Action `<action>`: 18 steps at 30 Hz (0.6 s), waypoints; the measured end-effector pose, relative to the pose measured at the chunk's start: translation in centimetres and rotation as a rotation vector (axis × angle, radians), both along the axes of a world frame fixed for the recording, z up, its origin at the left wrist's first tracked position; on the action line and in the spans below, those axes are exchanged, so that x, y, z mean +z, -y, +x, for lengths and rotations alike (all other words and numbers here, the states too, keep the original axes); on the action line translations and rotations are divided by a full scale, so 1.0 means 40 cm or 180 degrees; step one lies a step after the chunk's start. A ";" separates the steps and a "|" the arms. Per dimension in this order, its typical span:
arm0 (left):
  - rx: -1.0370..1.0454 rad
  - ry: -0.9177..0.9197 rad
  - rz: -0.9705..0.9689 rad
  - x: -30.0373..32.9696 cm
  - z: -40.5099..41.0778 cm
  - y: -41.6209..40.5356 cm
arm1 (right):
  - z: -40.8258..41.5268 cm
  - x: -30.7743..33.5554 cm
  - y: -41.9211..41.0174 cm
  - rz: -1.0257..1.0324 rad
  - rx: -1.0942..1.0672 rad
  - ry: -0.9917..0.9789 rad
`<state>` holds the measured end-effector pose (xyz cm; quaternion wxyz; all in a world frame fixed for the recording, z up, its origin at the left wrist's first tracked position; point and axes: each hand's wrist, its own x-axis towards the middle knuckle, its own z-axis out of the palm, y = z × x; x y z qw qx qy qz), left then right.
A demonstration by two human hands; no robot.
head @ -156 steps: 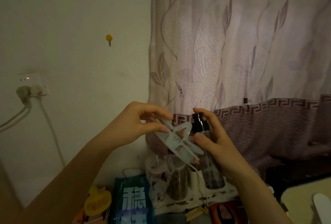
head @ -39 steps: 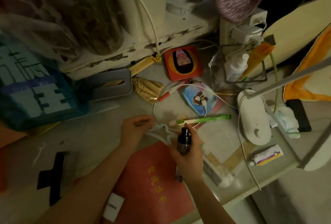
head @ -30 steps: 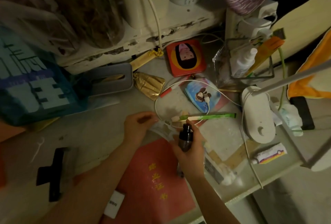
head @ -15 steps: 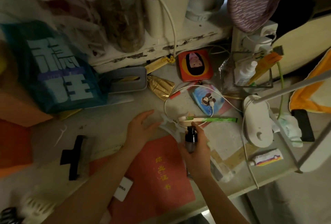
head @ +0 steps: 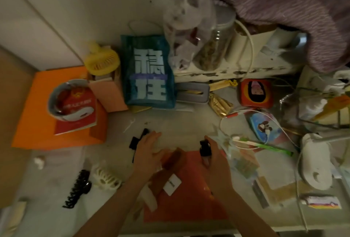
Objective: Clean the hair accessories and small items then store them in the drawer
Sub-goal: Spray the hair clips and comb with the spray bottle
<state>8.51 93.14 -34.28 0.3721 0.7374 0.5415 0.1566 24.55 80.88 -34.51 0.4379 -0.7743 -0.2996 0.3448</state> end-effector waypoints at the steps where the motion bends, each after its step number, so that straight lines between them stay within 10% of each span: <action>1: -0.0014 -0.0021 -0.0061 0.009 -0.020 -0.010 | -0.020 0.004 -0.013 0.0020 0.0033 0.0058; 18: -0.0687 -0.0358 -0.0744 -0.071 -0.264 -0.209 | -0.328 -0.015 -0.132 -0.0681 0.0018 0.1061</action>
